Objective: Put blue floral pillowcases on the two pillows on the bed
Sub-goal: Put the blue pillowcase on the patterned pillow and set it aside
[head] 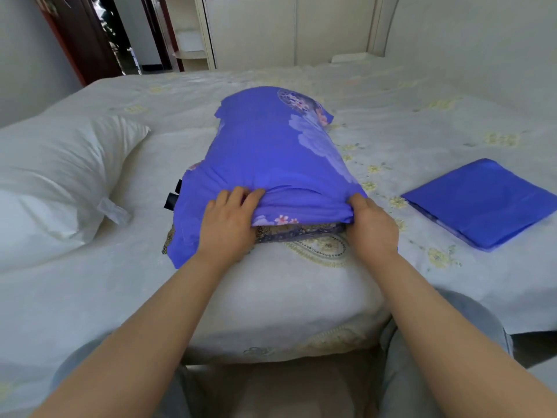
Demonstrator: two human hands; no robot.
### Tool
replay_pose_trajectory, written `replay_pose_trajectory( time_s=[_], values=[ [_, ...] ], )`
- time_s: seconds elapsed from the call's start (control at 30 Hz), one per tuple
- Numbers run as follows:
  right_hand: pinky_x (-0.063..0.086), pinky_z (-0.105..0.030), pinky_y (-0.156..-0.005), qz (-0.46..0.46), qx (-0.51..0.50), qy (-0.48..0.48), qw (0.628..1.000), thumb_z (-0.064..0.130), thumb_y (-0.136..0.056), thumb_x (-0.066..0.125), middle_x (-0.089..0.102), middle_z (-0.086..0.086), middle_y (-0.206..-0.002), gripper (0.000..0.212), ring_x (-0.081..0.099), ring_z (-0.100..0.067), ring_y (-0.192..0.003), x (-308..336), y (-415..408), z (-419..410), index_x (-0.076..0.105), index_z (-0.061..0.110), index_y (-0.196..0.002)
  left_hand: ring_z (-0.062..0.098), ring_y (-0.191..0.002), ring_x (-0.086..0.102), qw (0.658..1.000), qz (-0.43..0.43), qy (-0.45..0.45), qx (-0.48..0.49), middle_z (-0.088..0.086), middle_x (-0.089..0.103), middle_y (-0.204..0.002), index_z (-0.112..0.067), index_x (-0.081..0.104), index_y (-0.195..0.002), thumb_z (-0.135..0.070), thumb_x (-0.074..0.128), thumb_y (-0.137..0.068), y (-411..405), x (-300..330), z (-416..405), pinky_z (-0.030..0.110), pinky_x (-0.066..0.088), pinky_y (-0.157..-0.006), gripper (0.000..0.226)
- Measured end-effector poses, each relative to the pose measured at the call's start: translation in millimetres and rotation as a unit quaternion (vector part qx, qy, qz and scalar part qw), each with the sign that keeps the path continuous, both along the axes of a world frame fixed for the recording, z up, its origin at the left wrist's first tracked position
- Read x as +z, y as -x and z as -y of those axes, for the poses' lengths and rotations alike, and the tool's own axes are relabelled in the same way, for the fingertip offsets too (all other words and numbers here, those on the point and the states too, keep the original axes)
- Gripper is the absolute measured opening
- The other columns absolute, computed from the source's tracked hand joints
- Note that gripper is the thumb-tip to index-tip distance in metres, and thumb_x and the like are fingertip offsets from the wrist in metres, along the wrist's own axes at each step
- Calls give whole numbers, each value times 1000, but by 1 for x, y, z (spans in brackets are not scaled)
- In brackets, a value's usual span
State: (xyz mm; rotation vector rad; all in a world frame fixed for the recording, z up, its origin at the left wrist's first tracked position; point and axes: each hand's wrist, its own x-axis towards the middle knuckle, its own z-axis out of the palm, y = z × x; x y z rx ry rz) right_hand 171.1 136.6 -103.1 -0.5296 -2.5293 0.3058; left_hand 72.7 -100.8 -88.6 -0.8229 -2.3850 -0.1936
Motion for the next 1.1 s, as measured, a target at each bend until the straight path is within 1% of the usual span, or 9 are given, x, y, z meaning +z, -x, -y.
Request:
replay_pose_trajectory(
  time_s=[0.23,0.4,0.53,0.63,0.77,0.87,0.93,1.03,1.1],
  values=[
    [38,-29,-59,-137,105,10,985,-12,-62,57,54,-8,-91,36,52,-28,-79,-16,-34,13,65,9,-90,30,-68,50,988,-100,-102,58,7,58,-68,-10,63,-70,0,55,-58,-4,10,91,35,30,-62,18],
    [35,-32,-59,-53,73,-22,996,-10,-61,63,56,-7,-84,28,50,-32,-71,-34,-39,18,65,12,-78,32,-57,53,992,38,-62,108,9,57,-60,-10,59,-60,-8,45,-59,-5,-30,112,33,32,-57,14],
    [35,-35,-78,102,11,-29,994,7,-82,54,57,-4,-104,23,52,-31,-97,-32,-46,27,68,20,-94,30,-54,49,984,87,-31,154,9,56,-57,-10,56,-57,-4,42,-56,-3,-35,110,31,26,-58,15],
    [39,-36,-87,132,24,71,988,5,-84,48,56,2,-108,30,51,-25,-103,-18,-51,26,68,25,-94,30,-75,53,957,147,70,239,6,63,-71,-14,64,-71,-2,46,-70,-4,-15,102,36,32,-73,21],
    [43,-29,-79,-181,61,185,964,-11,-68,41,57,5,-91,40,54,-19,-91,1,-53,30,63,21,-75,22,-107,51,906,199,197,317,-3,63,-96,-24,62,-95,-8,43,-85,-13,33,86,49,20,-109,28],
    [40,-21,-91,-270,80,232,931,2,-77,40,59,4,-101,31,52,-15,-101,13,-39,36,62,23,-86,32,-115,52,975,57,31,212,8,57,-127,-16,54,-124,-14,48,-88,-21,52,59,52,26,-108,37],
    [37,-29,-102,-217,78,251,940,26,-88,46,57,2,-119,23,47,-16,-115,18,-21,42,64,22,-104,32,-134,35,992,89,-44,78,3,33,-151,-26,34,-144,-39,44,-94,-21,49,28,53,22,-110,52],
    [24,-40,-113,-70,35,198,977,52,-90,50,39,-1,-144,42,32,-18,-135,12,1,47,55,29,-125,28,-146,2,968,233,-36,91,-10,1,-159,-41,6,-148,-68,27,-88,0,18,9,58,9,-113,70],
    [22,-44,-113,-73,10,182,980,54,-89,49,37,-3,-145,44,30,-20,-137,9,7,43,52,29,-126,30,-145,7,938,268,-136,172,-3,3,-159,-33,6,-150,-71,28,-86,23,0,23,58,12,-111,77]
  ],
)
